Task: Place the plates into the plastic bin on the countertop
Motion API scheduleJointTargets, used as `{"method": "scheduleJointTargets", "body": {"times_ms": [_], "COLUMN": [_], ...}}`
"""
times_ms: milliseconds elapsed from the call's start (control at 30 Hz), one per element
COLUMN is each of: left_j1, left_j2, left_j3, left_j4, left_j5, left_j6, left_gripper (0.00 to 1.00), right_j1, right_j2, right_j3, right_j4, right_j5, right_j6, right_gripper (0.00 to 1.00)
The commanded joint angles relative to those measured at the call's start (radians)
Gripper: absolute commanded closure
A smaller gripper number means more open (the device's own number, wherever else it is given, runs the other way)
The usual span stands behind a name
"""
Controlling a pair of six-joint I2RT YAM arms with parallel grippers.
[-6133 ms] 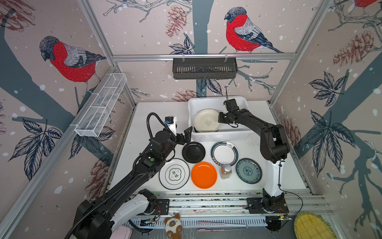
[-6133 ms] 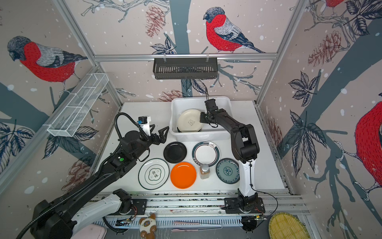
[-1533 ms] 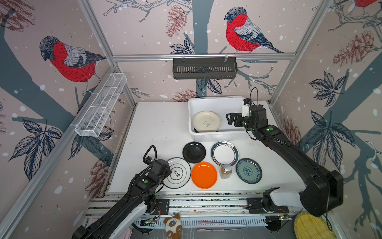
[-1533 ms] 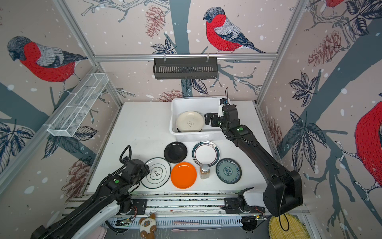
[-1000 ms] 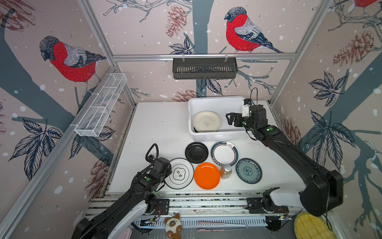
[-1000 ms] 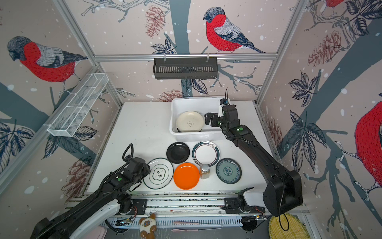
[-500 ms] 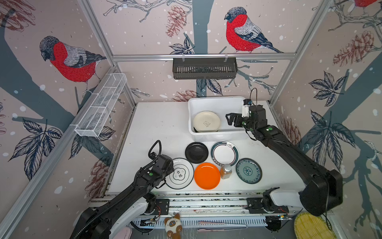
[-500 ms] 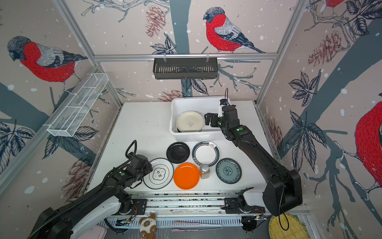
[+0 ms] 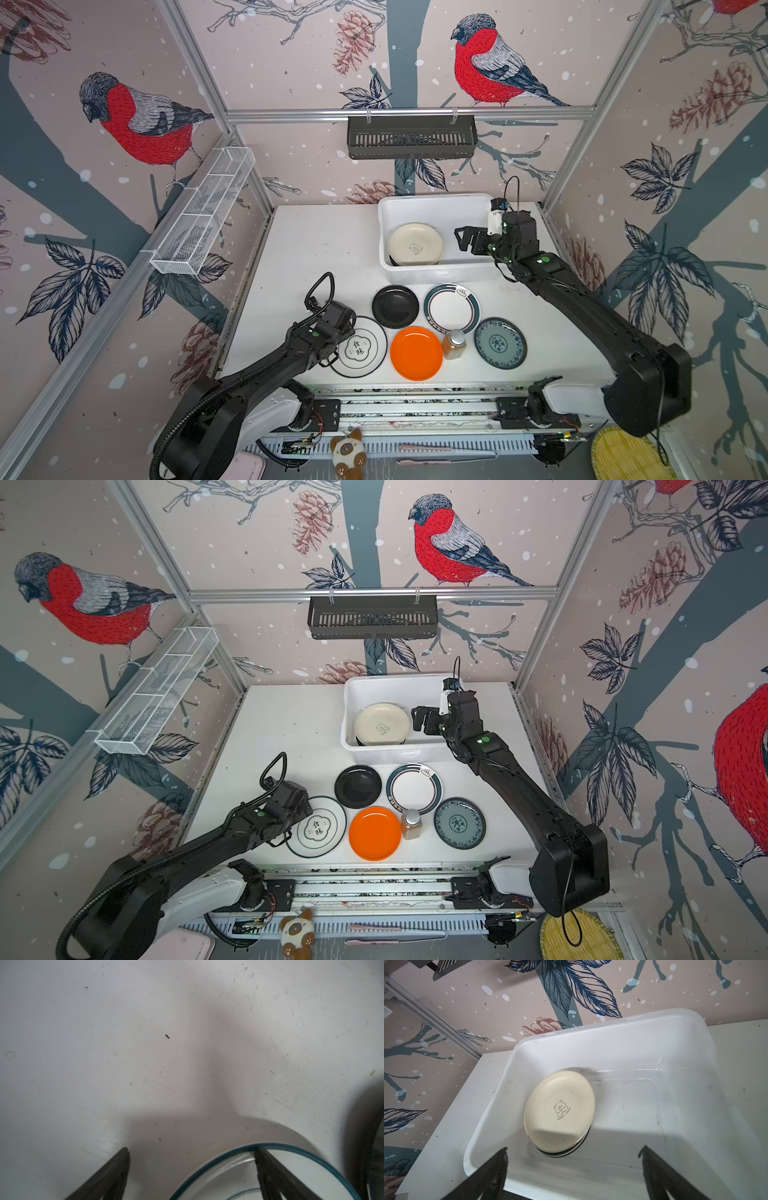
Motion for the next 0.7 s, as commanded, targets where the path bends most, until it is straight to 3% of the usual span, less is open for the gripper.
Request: {"method": "scheduleJointTargets", "body": {"times_ms": [0, 333, 667], "left_j1": [0.003, 0.061, 0.197], "left_j2": [0.007, -0.021, 0.005], "left_j3": [0.006, -0.005, -0.017], "left_j4": [-0.115, -0.089, 0.014], "left_j5": [0.015, -0.007, 0.042], "left_j6": [-0.052, -0.043, 0.027], "left_gripper": [0.06, 0.03, 0.03], "right_j1": [0.0, -0.002, -0.002], "right_j2": [-0.012, -0.024, -0.056], "right_j3": [0.006, -0.009, -0.033], "right_j4": [0.028, 0.042, 0.035], "right_j5": [-0.001, -0.027, -0.017], "right_j6": [-0.011, 0.0, -0.002], "right_gripper": [0.0, 0.0, 0.0]}}
